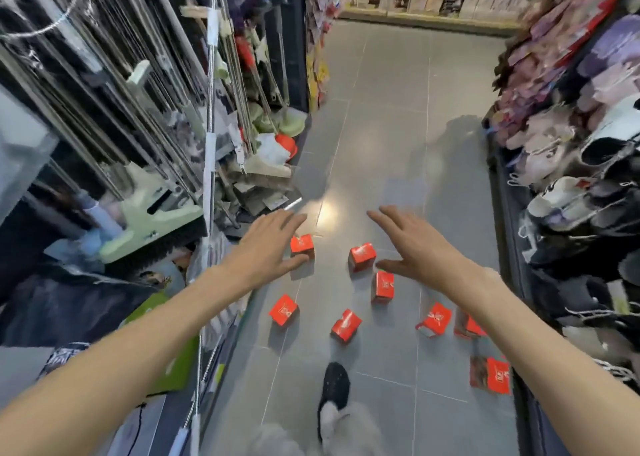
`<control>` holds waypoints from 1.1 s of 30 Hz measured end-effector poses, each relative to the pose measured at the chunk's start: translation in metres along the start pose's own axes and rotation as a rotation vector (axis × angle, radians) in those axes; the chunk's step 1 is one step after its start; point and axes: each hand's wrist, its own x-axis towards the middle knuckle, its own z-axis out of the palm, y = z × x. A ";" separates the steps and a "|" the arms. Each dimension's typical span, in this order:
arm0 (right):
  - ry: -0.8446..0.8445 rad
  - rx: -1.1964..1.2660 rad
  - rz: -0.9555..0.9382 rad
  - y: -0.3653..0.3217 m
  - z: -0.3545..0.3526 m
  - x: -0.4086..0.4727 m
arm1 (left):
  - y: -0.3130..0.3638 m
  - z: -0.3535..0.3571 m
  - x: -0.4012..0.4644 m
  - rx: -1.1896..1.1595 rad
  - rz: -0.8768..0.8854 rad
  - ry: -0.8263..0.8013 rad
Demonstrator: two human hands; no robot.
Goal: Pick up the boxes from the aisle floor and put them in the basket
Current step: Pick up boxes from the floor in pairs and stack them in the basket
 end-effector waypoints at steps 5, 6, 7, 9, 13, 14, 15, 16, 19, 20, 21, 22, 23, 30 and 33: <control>-0.027 0.120 0.046 0.056 0.091 0.087 | -0.067 0.108 0.071 -0.100 -0.095 -0.018; -0.041 0.141 0.046 0.066 0.116 0.100 | -0.081 0.136 0.078 -0.113 -0.103 -0.021; -0.072 0.165 0.052 0.076 0.142 0.110 | -0.095 0.167 0.084 -0.126 -0.112 -0.035; -0.120 0.215 0.067 0.096 0.200 0.125 | -0.118 0.233 0.088 -0.152 -0.141 -0.090; -0.184 0.260 0.049 0.130 0.331 0.147 | -0.158 0.385 0.077 -0.182 -0.277 -0.206; -0.196 0.275 0.048 0.137 0.365 0.150 | -0.166 0.424 0.070 -0.186 -0.304 -0.232; -0.204 0.290 0.052 0.141 0.397 0.153 | -0.174 0.461 0.060 -0.191 -0.324 -0.255; -0.211 0.303 0.056 0.146 0.427 0.155 | -0.182 0.496 0.049 -0.195 -0.346 -0.280; -0.237 0.330 0.054 0.155 0.509 0.155 | -0.196 0.589 0.014 -0.195 -0.451 -0.382; -0.239 0.349 0.059 0.157 0.534 0.152 | -0.199 0.616 0.002 -0.190 -0.499 -0.407; -0.243 0.366 0.061 0.159 0.555 0.149 | -0.201 0.641 -0.009 -0.189 -0.541 -0.426; -0.253 0.378 0.058 0.160 0.574 0.144 | -0.201 0.662 -0.018 -0.190 -0.577 -0.438; -0.264 0.380 0.053 0.160 0.590 0.140 | -0.202 0.681 -0.027 -0.193 -0.607 -0.436; -0.383 0.397 0.051 0.162 0.630 0.120 | -0.206 0.713 -0.033 -0.196 -0.661 -0.280; -0.393 0.377 0.015 0.168 0.616 0.123 | -0.203 0.687 -0.023 -0.180 -0.543 -0.308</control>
